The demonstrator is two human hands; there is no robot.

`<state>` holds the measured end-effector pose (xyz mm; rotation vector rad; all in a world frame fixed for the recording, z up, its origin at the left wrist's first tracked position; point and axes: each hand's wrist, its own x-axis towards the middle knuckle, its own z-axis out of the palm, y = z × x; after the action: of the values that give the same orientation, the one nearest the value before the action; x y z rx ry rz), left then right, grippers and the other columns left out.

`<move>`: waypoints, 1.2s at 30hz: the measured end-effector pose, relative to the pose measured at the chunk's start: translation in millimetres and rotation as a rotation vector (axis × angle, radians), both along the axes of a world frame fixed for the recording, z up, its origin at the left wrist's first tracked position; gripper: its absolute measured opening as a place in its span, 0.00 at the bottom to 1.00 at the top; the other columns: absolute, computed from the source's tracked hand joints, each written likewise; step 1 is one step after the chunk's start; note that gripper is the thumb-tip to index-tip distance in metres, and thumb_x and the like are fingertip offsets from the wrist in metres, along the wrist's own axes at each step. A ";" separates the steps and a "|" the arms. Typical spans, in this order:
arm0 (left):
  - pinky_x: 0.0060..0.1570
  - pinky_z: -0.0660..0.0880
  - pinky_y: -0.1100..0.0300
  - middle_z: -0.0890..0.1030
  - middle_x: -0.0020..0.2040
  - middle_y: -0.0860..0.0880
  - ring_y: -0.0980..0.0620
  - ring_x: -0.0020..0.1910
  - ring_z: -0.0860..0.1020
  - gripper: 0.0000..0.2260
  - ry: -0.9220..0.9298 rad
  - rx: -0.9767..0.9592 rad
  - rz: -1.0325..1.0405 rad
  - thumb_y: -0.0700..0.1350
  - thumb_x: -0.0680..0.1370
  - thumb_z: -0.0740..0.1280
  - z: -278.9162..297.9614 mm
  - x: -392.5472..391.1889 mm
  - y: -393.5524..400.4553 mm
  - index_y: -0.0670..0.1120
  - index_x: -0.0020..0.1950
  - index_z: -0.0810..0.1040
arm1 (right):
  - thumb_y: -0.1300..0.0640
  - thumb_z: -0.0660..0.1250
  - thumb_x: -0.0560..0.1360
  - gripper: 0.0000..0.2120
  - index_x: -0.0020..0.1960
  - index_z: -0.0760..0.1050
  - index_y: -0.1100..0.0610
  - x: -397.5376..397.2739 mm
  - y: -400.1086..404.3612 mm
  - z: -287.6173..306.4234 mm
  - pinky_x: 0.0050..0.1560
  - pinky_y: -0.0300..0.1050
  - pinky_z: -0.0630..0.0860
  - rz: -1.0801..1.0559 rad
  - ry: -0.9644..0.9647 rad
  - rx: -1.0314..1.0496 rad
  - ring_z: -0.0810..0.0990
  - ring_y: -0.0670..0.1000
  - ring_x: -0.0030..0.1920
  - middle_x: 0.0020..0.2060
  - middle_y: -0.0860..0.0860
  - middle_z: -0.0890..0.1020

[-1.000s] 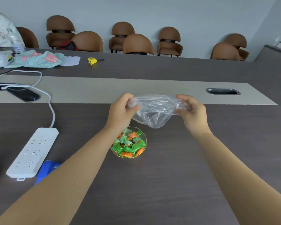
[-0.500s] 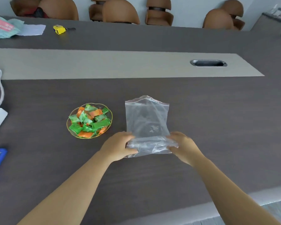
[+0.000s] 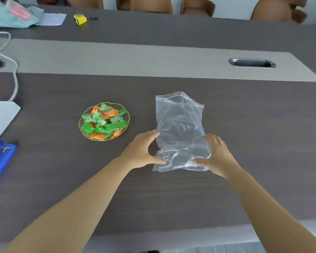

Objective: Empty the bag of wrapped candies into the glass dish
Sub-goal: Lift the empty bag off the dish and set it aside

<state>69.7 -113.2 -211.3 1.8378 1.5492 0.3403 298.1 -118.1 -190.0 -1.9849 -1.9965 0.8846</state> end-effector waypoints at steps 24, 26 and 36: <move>0.74 0.48 0.44 0.50 0.79 0.48 0.45 0.78 0.49 0.45 0.480 -0.060 0.141 0.65 0.69 0.62 -17.5 -208.5 44.0 0.44 0.76 0.47 | 0.38 0.63 0.69 0.46 0.74 0.43 0.58 -234.4 58.5 -29.8 0.76 0.50 0.46 0.167 -0.206 -0.043 0.44 0.53 0.76 0.77 0.54 0.50; 0.74 0.48 0.44 0.50 0.79 0.47 0.45 0.77 0.50 0.44 0.468 -0.054 0.146 0.65 0.70 0.62 -19.3 -210.7 52.1 0.44 0.76 0.47 | 0.38 0.63 0.69 0.45 0.74 0.44 0.57 -236.9 66.7 -30.4 0.76 0.51 0.46 0.143 -0.205 -0.034 0.45 0.54 0.76 0.77 0.54 0.51; 0.74 0.48 0.44 0.52 0.79 0.45 0.44 0.77 0.49 0.44 0.403 -0.048 0.227 0.64 0.70 0.62 -23.5 -223.3 146.2 0.46 0.76 0.46 | 0.40 0.64 0.69 0.40 0.73 0.53 0.56 -253.7 159.4 -40.7 0.75 0.52 0.55 0.050 -0.069 0.041 0.56 0.54 0.74 0.74 0.54 0.62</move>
<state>-153.6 32.9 -234.9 1.7704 2.0286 0.0314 44.3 41.2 -230.7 -1.9768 -2.0927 0.7889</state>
